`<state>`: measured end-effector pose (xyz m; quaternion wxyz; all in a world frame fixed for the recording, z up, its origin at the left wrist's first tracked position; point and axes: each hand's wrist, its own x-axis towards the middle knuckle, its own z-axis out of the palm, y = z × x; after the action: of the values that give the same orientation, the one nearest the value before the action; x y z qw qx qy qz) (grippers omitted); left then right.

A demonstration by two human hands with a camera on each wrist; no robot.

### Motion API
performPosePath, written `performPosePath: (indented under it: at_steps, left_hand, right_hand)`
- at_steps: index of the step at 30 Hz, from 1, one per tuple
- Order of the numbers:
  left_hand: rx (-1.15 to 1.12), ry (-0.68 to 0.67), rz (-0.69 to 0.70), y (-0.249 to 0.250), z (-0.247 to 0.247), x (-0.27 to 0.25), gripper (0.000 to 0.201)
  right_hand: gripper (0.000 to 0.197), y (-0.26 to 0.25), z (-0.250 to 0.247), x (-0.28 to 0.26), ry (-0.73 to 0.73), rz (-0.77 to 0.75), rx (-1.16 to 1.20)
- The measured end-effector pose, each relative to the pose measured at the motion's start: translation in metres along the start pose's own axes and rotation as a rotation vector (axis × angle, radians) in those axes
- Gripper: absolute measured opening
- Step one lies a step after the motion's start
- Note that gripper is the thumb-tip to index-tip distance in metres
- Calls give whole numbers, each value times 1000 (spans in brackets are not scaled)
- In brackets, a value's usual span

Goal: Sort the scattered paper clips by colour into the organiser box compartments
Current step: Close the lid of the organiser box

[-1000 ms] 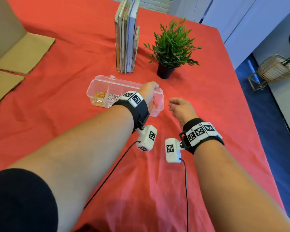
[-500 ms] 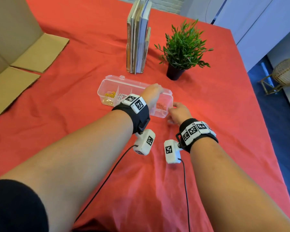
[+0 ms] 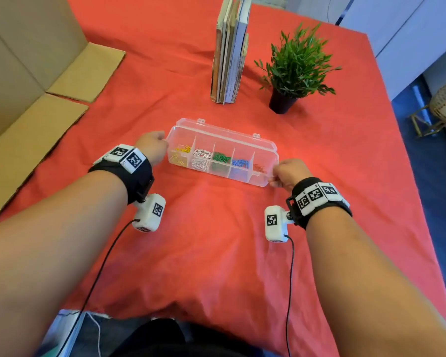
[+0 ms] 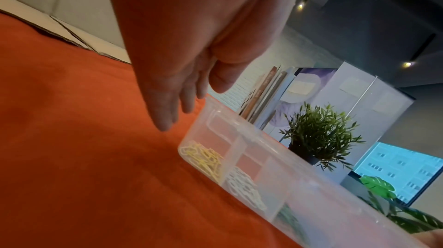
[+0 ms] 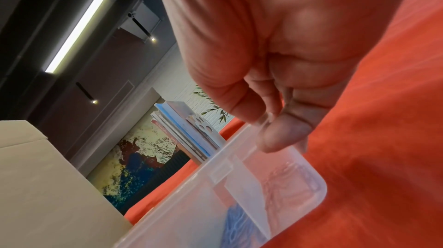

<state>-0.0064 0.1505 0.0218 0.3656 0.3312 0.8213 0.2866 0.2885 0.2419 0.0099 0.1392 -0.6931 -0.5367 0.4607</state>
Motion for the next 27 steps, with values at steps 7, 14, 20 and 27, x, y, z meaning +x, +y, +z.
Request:
performPosePath:
  at_steps: [7,14,20,27]
  left_hand:
    - [-328,-103,-62,-12,-1,-7,55]
    - [-344,-113,-68,-18,-2,4,55]
    - [-423,-52,-145,-12,-4,0,39]
    - [-710,-199,-232,-14,-12,0,80]
  right_hand:
    - [10,-25,5,-1,31,-91,-221]
    - [24,-33,5,12,-8,19,291]
    - [67,-19,4,1,-77,-23,834]
    - [52,-3,-22,-21,-117,-104,482]
